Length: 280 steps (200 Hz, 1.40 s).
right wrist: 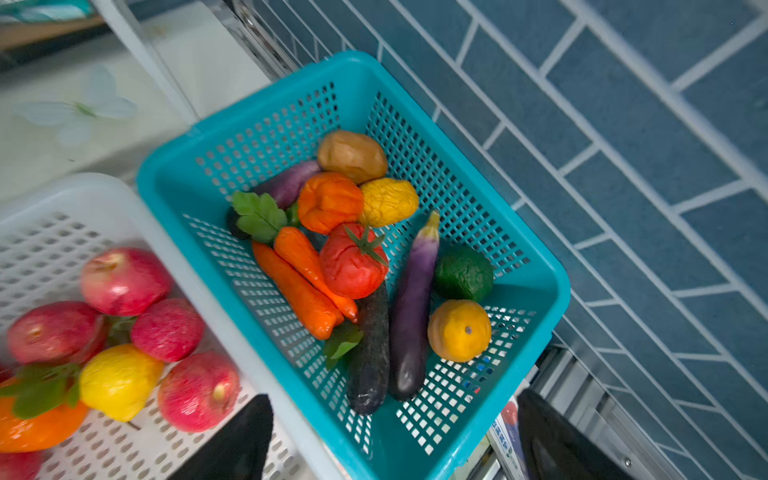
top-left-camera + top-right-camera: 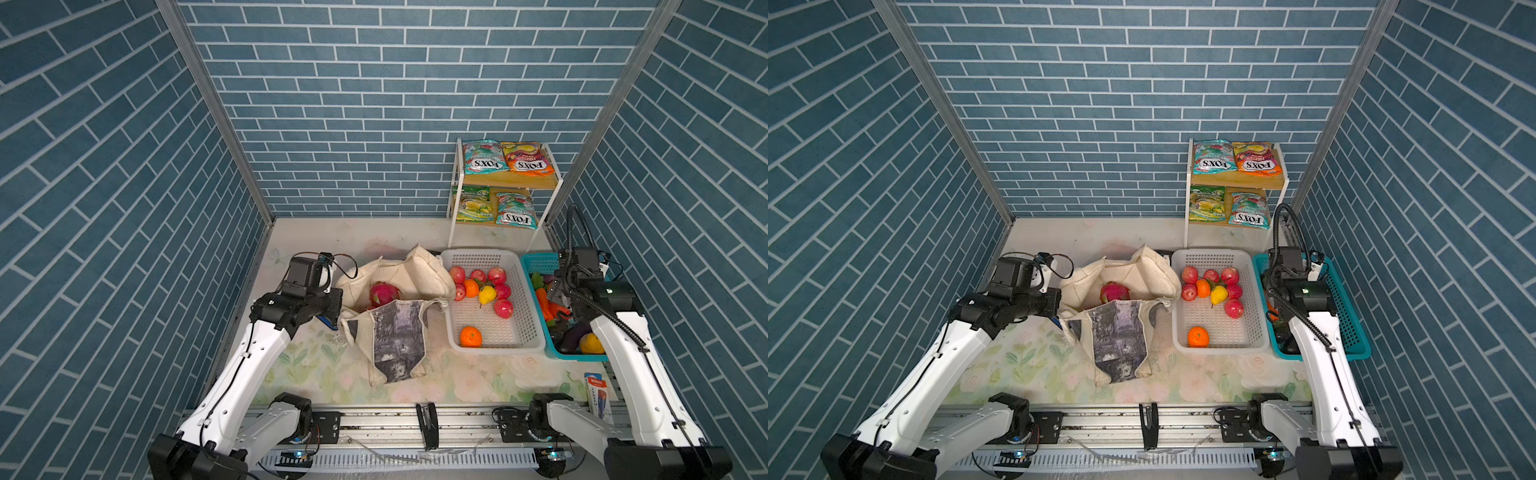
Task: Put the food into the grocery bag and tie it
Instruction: 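Raise the right gripper out of the bag and move it over the teal basket, then lower the right gripper onto the yellow mango in the teal basket and close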
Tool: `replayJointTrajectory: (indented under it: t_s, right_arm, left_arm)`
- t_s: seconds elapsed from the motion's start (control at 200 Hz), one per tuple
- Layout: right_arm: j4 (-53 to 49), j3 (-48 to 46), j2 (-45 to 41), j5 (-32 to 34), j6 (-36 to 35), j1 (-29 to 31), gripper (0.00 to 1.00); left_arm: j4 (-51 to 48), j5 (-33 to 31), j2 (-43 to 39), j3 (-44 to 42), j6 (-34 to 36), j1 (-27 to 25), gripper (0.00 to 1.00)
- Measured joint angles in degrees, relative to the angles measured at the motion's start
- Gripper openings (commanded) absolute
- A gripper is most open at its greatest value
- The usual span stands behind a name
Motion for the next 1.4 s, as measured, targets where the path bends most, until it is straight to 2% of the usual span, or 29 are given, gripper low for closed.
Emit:
replayJointTrajectory:
  t_s: [0.055,0.355,0.675,0.935,1.4]
  right_arm:
    - [0.0,-0.3,1.9,-0.6,0.2,-2.4,0.98]
    - [0.5,-5.8,3.4,-1.7,0.2,-12.3,0.98]
    - [3.7,-10.6,7.7,-7.1,-1.9,-23.2,0.98]
    - [5.9,-11.0,9.8,-10.4,-3.3,-25.0,0.98]
    - [10.3,-11.0,14.1,-13.3,-3.7,-28.1,0.89]
  left_arm:
    - [0.0,0.0,0.0,0.0,0.0,0.0,0.05]
    - [0.1,0.1,0.9,0.0,0.0,0.0,0.05]
    - [0.2,0.1,1.0,0.0,0.0,0.0,0.05]
    - [0.2,0.1,1.0,0.0,0.0,0.0,0.05]
    - [0.2,0.1,1.0,0.0,0.0,0.0,0.04]
